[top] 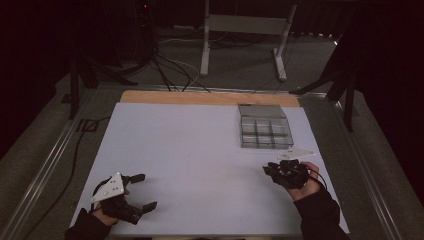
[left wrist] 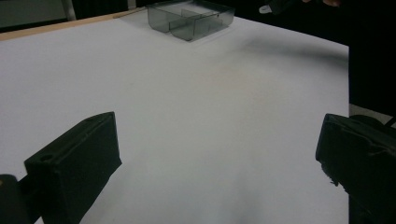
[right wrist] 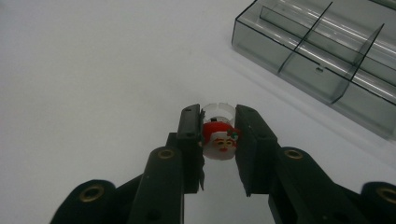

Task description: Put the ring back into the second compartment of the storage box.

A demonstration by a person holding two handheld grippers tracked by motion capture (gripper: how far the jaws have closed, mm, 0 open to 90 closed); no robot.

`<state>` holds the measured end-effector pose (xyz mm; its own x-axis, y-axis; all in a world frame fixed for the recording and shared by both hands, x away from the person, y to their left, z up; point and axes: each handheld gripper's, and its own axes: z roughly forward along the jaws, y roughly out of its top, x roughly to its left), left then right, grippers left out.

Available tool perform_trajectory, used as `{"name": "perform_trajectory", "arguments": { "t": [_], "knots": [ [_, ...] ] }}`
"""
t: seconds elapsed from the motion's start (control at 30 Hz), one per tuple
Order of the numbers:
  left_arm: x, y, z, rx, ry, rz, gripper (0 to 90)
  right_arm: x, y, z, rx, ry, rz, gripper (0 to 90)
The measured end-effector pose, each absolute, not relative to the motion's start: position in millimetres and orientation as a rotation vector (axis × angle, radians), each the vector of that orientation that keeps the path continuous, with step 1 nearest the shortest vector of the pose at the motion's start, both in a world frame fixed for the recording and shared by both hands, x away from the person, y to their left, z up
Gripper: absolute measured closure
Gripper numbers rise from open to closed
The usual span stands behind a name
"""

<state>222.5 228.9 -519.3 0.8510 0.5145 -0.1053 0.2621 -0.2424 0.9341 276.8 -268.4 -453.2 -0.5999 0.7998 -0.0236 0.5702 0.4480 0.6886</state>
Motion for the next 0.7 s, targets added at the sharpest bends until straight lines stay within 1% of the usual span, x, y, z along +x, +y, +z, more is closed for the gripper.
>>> {"name": "perform_trajectory", "arguments": {
  "t": [0.7],
  "knots": [
    [222,229,-519,1.836,0.582,0.261,0.3,305,-269,-439,1.165,2.327,0.887,72.3]
  ]
}}
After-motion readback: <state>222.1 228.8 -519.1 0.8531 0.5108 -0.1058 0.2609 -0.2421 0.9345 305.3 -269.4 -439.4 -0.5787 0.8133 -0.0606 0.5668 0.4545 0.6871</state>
